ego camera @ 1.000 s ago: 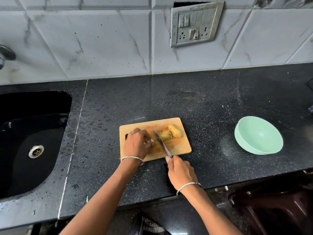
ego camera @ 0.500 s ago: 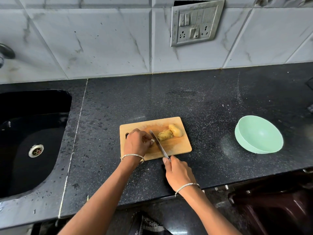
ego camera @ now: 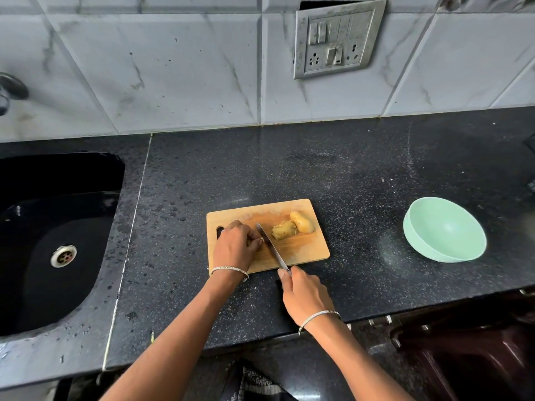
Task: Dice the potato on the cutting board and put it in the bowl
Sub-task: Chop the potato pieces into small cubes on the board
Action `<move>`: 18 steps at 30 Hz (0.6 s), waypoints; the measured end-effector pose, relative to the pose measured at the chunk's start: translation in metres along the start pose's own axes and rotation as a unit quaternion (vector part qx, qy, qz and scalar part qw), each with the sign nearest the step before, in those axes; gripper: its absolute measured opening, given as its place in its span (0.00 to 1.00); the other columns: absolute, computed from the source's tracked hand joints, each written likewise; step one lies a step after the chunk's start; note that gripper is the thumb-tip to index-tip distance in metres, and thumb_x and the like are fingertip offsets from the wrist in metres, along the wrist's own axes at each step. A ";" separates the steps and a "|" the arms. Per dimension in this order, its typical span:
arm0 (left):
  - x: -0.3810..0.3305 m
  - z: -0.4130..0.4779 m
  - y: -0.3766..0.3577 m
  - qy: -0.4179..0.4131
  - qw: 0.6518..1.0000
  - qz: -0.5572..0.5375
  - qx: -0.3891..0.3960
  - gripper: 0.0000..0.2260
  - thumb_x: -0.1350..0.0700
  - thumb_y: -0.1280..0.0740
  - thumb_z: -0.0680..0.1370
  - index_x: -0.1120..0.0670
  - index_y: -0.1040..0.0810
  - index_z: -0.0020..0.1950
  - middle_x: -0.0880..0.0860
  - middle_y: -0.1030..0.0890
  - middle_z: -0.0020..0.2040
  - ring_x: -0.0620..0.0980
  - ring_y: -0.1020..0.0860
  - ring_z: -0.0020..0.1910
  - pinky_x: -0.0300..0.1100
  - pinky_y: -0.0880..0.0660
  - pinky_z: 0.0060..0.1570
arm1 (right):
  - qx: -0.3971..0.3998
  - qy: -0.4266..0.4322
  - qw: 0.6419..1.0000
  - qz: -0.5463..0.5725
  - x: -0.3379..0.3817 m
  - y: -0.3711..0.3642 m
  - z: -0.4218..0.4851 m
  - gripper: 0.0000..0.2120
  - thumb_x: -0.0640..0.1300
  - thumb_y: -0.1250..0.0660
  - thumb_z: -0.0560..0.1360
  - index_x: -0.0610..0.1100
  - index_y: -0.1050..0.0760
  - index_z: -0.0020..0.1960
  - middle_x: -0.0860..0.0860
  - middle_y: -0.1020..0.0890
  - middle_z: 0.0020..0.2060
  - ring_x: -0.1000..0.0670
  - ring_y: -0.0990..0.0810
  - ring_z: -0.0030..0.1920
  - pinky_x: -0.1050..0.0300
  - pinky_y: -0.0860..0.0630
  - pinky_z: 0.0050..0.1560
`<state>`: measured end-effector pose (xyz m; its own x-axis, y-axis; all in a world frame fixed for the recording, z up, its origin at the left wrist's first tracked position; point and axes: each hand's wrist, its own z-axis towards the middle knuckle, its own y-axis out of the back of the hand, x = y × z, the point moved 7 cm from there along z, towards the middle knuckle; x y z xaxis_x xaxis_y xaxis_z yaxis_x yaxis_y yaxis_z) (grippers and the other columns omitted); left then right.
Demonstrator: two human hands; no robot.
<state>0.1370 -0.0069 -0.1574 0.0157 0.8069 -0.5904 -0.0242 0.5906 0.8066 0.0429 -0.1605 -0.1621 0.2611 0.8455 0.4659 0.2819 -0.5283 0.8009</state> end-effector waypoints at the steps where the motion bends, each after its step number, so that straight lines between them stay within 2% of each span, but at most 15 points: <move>1: 0.000 0.000 -0.001 -0.007 1.000 0.006 0.001 0.02 0.56 0.28 0.73 0.53 0.18 0.43 0.51 0.22 0.47 0.51 0.23 0.45 0.43 0.27 0.46 | -0.003 -0.001 1.000 -0.004 0.001 0.000 0.000 0.17 0.58 0.51 0.82 0.47 0.32 0.47 0.42 0.21 0.50 0.37 0.21 0.52 0.49 0.31 0.43; 8: -0.002 -0.002 -0.005 -0.023 0.999 0.042 0.000 0.05 0.56 0.32 0.75 0.57 0.18 0.46 0.53 0.22 0.50 0.55 0.22 0.46 0.50 0.25 0.47 | -0.030 0.018 0.999 -0.040 0.008 0.002 -0.004 0.19 0.57 0.51 0.82 0.45 0.30 0.53 0.42 0.20 0.50 0.37 0.21 0.52 0.50 0.33 0.41; 18: -0.005 0.000 -0.003 -0.019 0.999 0.025 0.017 0.02 0.59 0.32 0.73 0.56 0.20 0.41 0.53 0.22 0.47 0.55 0.23 0.44 0.50 0.25 0.46 | -0.044 0.017 0.992 -0.117 0.013 0.001 0.000 0.18 0.54 0.51 0.83 0.44 0.30 0.60 0.43 0.20 0.54 0.39 0.21 0.55 0.51 0.33 0.41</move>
<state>0.1366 -0.0125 -0.1570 0.0540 0.8342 -0.5489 0.0074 0.5493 0.8356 0.0470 -0.1499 -0.1555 0.1656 0.9474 0.2739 0.2497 -0.3089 0.9177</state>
